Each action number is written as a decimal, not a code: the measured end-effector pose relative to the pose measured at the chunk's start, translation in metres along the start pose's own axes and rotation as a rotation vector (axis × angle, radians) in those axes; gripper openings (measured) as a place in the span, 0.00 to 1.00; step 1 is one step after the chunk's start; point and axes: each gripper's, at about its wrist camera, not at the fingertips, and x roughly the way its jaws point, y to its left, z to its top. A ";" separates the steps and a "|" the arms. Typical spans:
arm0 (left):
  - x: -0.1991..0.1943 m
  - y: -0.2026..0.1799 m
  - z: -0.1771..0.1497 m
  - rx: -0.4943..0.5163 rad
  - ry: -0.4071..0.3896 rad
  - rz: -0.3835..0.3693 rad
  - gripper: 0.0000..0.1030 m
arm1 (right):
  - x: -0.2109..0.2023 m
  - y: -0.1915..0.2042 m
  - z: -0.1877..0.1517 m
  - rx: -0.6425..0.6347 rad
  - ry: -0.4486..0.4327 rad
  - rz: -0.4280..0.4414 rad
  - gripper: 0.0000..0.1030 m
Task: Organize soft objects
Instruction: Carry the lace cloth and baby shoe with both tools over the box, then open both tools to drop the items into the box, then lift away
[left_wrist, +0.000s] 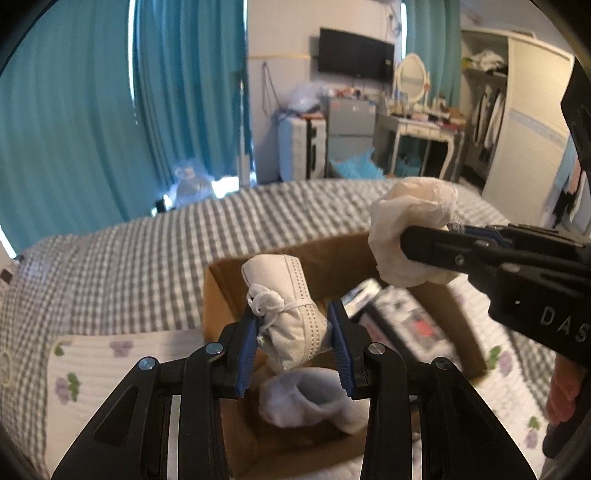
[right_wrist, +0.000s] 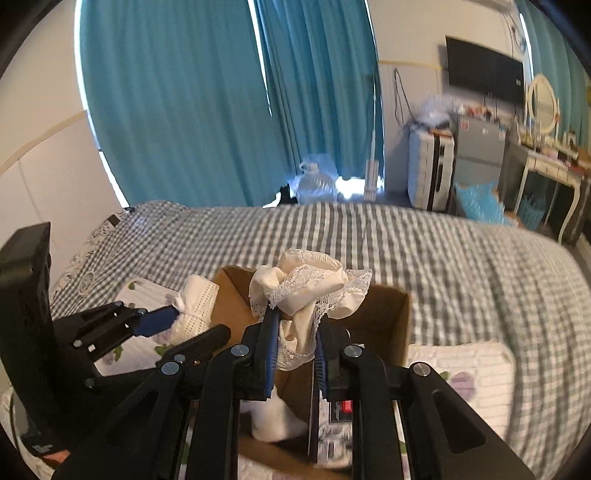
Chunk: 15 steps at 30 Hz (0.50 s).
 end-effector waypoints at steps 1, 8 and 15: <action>0.006 0.000 -0.002 0.007 0.001 0.002 0.36 | 0.007 -0.004 -0.002 0.010 0.006 0.004 0.16; 0.018 -0.001 -0.004 0.018 0.000 -0.010 0.56 | 0.033 -0.016 -0.006 0.055 0.043 0.033 0.19; -0.020 -0.002 0.005 -0.018 -0.041 0.042 0.75 | -0.007 -0.015 0.006 0.087 -0.014 0.006 0.62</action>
